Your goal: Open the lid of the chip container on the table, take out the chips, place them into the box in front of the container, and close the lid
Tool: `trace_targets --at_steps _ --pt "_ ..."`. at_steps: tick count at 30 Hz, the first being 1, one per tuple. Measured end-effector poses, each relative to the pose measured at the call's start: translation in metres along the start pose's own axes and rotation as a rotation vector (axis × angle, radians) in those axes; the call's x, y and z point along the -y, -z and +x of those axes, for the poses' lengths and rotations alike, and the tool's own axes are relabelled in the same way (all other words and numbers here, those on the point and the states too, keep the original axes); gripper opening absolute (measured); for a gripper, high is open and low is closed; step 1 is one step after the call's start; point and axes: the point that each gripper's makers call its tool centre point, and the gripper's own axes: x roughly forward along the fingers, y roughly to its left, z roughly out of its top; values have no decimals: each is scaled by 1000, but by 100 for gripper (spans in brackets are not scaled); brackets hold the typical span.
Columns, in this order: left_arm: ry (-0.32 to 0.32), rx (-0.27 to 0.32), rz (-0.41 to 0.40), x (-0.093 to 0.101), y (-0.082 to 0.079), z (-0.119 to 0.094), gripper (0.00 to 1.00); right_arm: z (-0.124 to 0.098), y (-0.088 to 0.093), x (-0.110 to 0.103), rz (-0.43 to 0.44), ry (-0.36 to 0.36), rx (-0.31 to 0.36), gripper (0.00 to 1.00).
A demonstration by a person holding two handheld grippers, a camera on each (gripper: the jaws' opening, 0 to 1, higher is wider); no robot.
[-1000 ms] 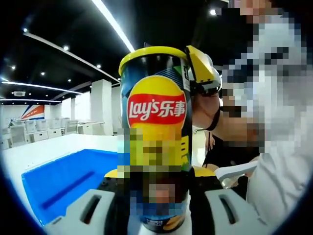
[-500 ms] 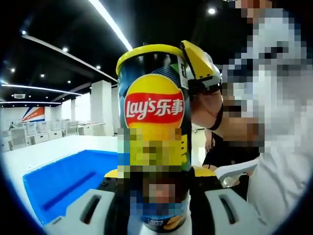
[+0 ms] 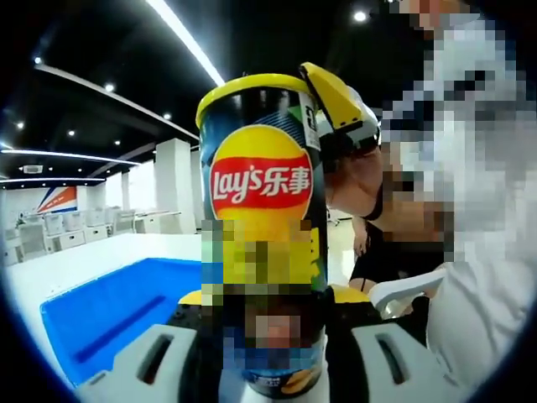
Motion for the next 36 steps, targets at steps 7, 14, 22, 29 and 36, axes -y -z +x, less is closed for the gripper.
trace_targets --at_steps 7,14,22,29,36 --pt "-2 -3 3 0 0 0 48 -1 0 0 21 5 -2 34" --pt "-1 -4 4 0 0 0 48 -1 0 2 75 28 -14 35" --pt "1 -2 -6 0 1 0 48 -1 -1 1 28 8 1 37" --pt "-7 -12 -12 -1 1 0 48 -2 -1 -1 -30 -46 20 40" --pt "-6 -11 -14 -1 1 0 48 1 1 -9 -109 -93 30 50"
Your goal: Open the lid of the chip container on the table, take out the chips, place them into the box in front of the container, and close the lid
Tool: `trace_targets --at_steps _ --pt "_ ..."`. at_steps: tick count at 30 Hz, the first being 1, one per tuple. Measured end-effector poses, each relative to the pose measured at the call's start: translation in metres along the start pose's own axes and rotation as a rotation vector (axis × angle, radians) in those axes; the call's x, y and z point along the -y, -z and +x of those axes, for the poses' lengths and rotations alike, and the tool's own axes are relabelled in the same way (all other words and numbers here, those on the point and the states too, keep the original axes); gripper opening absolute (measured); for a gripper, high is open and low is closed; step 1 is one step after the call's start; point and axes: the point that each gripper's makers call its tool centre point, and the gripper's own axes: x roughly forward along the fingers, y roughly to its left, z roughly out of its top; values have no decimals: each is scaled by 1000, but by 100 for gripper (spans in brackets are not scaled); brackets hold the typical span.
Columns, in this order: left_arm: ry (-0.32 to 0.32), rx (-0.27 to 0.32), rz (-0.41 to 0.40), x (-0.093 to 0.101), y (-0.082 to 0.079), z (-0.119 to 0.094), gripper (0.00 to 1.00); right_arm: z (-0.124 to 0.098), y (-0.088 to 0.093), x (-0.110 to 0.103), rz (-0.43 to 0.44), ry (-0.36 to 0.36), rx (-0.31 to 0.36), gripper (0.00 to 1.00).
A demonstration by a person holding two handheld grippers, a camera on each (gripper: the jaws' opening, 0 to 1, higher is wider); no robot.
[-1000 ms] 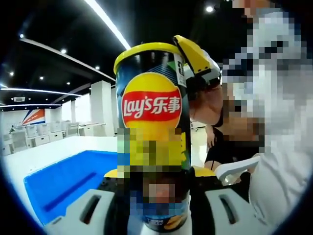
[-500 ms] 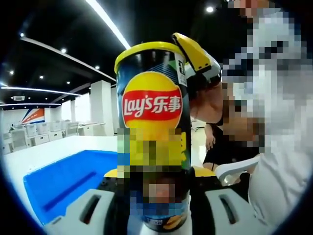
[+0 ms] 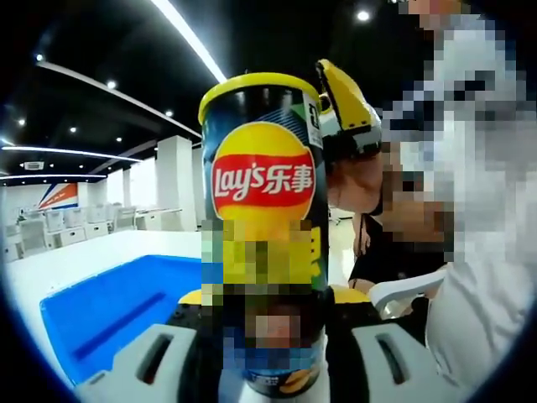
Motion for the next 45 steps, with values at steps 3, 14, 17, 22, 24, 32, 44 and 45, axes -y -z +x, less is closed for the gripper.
trace_targets --at_steps 3,14,17,22,24,32,44,45 --pt "0 -2 1 0 0 0 48 2 0 1 -26 9 1 50" --pt "0 -2 -1 0 0 0 48 5 5 1 -130 -7 -22 49" --pt "0 3 -4 0 0 0 48 5 5 1 -140 -10 -23 50" --pt "3 3 -3 1 0 0 48 6 5 2 -214 2 -29 45" --pt "2 0 -1 1 1 0 48 7 4 4 -210 8 -25 44" --pt "-2 -28 26 3 2 1 48 6 4 5 -176 40 -15 40" --pt "-2 -44 54 3 5 1 49 4 4 8 -46 62 -35 34" --pt "-2 -44 53 3 5 1 49 4 3 8 -48 62 -36 34"
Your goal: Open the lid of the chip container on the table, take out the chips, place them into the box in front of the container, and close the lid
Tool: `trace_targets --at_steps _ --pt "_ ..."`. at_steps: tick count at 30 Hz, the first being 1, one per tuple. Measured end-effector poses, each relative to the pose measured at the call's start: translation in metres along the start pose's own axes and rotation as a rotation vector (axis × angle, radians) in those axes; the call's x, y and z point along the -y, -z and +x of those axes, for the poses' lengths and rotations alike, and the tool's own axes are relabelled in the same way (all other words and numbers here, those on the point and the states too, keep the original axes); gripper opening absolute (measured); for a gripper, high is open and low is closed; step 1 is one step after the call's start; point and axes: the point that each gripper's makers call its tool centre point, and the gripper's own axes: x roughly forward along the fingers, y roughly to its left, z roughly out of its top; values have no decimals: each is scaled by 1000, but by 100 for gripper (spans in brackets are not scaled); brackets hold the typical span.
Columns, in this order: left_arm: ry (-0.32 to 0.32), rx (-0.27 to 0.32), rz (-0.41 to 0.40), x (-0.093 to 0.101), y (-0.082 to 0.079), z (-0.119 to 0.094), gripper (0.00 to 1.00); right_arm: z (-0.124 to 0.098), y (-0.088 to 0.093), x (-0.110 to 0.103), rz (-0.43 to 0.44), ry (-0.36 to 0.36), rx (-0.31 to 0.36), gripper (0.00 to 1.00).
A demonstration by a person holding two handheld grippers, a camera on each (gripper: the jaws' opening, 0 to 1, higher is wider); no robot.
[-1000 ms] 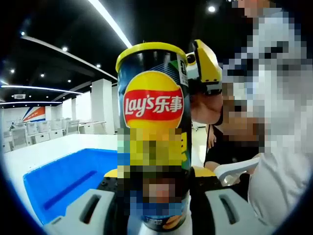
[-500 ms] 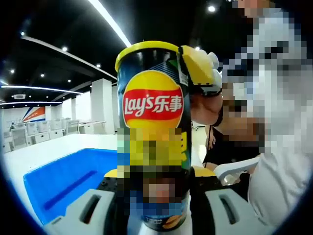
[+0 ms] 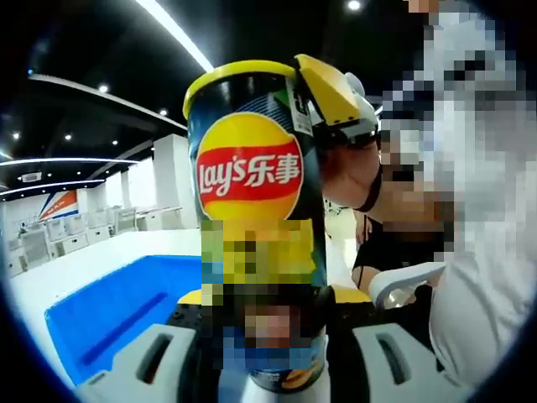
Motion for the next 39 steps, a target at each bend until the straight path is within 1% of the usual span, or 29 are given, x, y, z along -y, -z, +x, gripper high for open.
trace_targets --at_steps 6,12,17,24,25,31,33,34,35,36,39 --pt "-1 -1 2 0 1 0 49 0 0 0 15 -1 0 34" --pt "0 0 4 0 1 0 49 0 0 1 48 7 -5 35" --pt "3 -1 5 1 1 -1 49 0 -1 -4 -4 -5 7 38" --pt "0 5 -4 0 1 -1 49 0 -1 -3 -32 -32 27 40" --pt "3 5 -4 0 1 -1 49 0 -1 -4 -46 -39 33 40" --pt "7 2 -1 1 1 0 49 -1 -2 -5 -69 -63 35 41" --pt "7 4 -2 1 1 0 49 0 -1 -6 -101 -76 38 42" --pt "6 4 -3 1 1 0 49 0 0 -7 -147 -79 36 42" --pt "7 5 -3 1 1 -1 49 0 1 -8 -163 -79 36 42" --pt "7 5 -3 1 1 -1 49 1 2 -9 -169 -79 35 43" --pt "8 4 -1 1 1 0 49 2 2 -12 -177 -96 32 48"
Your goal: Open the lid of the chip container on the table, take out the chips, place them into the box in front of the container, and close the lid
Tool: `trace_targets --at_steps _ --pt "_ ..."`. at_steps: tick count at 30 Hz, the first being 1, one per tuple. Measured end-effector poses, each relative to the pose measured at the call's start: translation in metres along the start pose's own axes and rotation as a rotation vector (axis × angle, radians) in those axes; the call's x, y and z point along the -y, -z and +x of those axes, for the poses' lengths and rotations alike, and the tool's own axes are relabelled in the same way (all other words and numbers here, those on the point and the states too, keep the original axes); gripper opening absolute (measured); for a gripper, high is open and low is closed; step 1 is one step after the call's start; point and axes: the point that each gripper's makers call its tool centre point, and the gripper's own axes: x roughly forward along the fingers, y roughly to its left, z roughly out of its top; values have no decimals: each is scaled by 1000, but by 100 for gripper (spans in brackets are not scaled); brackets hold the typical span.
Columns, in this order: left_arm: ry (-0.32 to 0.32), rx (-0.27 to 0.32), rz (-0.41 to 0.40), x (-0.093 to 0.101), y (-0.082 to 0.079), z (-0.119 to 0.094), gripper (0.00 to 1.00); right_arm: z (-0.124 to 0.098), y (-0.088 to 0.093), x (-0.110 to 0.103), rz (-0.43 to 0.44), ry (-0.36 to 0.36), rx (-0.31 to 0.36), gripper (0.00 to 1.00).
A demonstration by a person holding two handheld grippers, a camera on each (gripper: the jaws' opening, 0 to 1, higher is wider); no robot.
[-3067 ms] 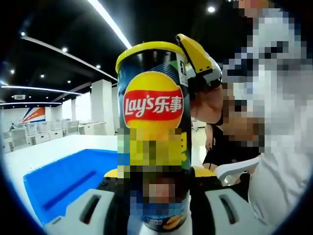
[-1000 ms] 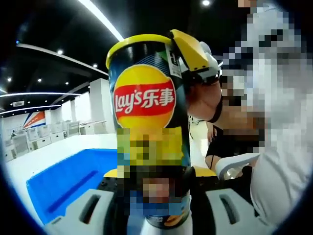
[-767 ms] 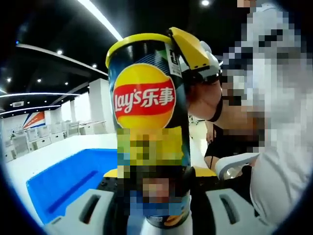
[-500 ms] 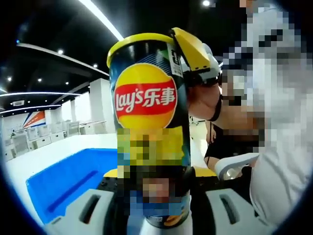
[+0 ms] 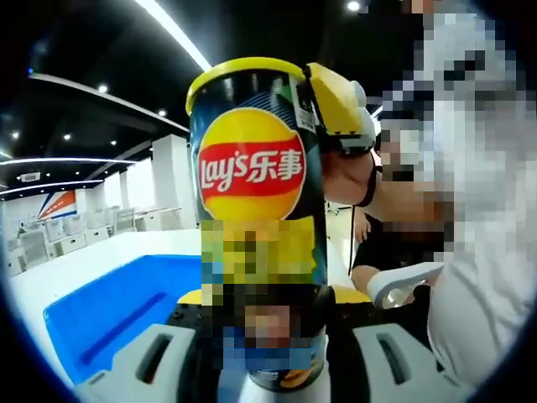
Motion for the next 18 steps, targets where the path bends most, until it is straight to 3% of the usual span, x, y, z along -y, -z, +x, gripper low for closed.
trace_targets --at_steps 3,9,18 --pt "0 1 -3 0 0 0 49 4 2 -6 -16 -23 -8 57" --pt "4 2 -1 0 0 0 49 4 -1 -1 -9 -6 -3 48" --pt "5 1 1 0 0 0 49 6 -2 -2 -21 0 3 47"
